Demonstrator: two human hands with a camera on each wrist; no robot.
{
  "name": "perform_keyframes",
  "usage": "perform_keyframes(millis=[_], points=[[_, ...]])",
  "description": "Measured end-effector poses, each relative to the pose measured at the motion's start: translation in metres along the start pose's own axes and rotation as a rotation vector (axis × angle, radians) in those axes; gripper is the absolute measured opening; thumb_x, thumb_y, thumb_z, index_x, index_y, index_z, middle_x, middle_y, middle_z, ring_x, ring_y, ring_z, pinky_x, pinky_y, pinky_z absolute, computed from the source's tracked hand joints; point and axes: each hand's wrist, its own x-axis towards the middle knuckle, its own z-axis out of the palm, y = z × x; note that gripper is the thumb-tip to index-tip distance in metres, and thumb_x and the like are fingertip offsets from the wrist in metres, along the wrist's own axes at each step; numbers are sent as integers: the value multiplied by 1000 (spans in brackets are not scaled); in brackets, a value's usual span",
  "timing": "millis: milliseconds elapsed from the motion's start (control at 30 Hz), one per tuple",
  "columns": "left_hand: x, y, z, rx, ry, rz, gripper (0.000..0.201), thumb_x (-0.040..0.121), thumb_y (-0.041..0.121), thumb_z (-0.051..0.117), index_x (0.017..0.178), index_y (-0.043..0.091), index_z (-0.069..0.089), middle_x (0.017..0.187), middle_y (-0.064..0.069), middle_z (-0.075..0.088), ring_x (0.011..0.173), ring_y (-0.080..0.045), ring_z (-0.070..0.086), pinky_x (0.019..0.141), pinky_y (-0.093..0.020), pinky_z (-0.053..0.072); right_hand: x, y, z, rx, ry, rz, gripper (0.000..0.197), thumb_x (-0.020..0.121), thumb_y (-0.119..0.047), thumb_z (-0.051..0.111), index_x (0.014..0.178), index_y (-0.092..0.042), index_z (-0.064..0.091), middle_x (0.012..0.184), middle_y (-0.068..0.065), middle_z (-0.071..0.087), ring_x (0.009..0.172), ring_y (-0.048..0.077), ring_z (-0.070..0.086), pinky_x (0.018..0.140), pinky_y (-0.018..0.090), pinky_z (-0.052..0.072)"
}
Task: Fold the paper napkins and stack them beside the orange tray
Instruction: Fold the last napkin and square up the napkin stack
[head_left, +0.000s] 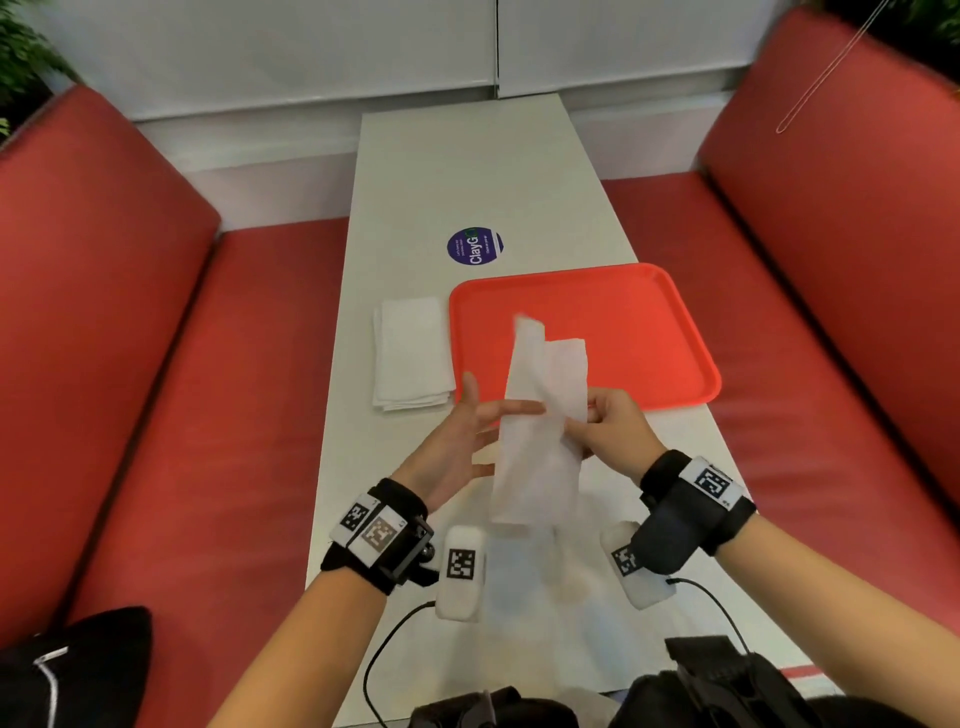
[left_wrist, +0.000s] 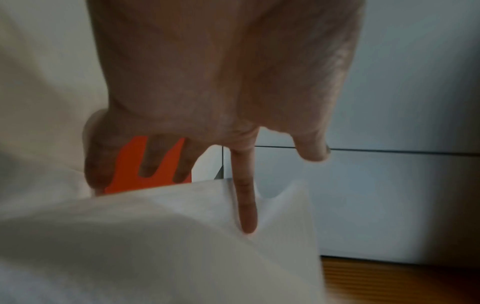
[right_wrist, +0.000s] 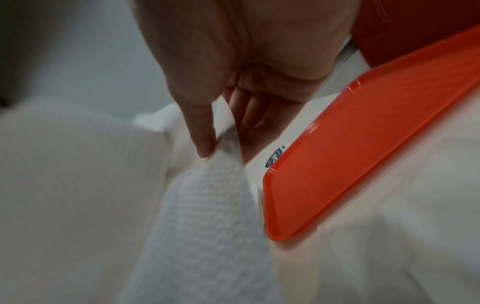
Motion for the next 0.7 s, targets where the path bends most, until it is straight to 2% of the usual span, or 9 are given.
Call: perform_keyframes(millis=[33,67,167,233,300,433,533,633,700], points=[[1,0,-2,-15,-7,14,78,84,73,24,122,20,67,128,3,65,121,-19,58,101,-42,47,0,-1,2,33,-4,12,3,87,-2,67,88,-5,69,67,5,72,58,17,68,52,31,55],[1,-1,-5,-23,5,40,70,88,67,32,121,17,68,125,1,66,119,-22,59,100,-43,47,1,-2,4,40,-5,20,6,88,1,65,87,-4,68,65,5,71,55,14,67,51,29,54],[5,-13,-13,27,80,131,32,88,29,69,113,10,71,117,-9,67,111,-28,61,93,-41,51,0,-2,7,47,-13,34,9,89,4,62,85,-1,68,64,11,69,52,13,63,49,23,49],[10,-19,-19,80,143,170,27,83,9,74,109,9,72,113,-16,66,104,-34,64,89,-39,56,2,0,9,54,-24,53,10,91,5,59,91,-2,68,69,18,67,53,16,62,49,25,50],[15,-16,-28,117,218,197,30,80,-1,75,108,9,72,112,-14,66,91,-33,66,82,-34,58,5,0,10,116,-40,98,14,93,1,56,100,-6,66,70,14,68,50,16,64,49,26,54],[34,12,-66,175,325,274,40,78,-8,73,114,7,69,124,-11,66,84,-19,71,78,-30,59,11,-2,4,236,-62,184,18,94,-21,63,102,-5,62,78,22,71,53,27,69,48,28,53],[58,42,-104,218,407,316,45,78,-10,71,119,10,67,125,-7,64,76,-14,70,79,-29,59,15,3,-2,228,-60,204,21,93,-24,63,103,-5,61,82,23,73,53,29,69,46,28,51],[81,65,-138,288,485,296,46,79,-6,73,119,14,68,124,-2,62,86,-11,69,82,-28,58,21,9,-8,210,-33,221,19,94,-24,62,102,-6,61,82,22,73,53,30,68,45,28,50],[95,68,-156,338,511,254,45,79,-4,73,119,15,69,121,1,62,91,-7,69,76,-22,58,26,13,-12,199,-13,240,18,94,-24,62,100,-7,61,81,22,73,53,31,67,45,27,50]])
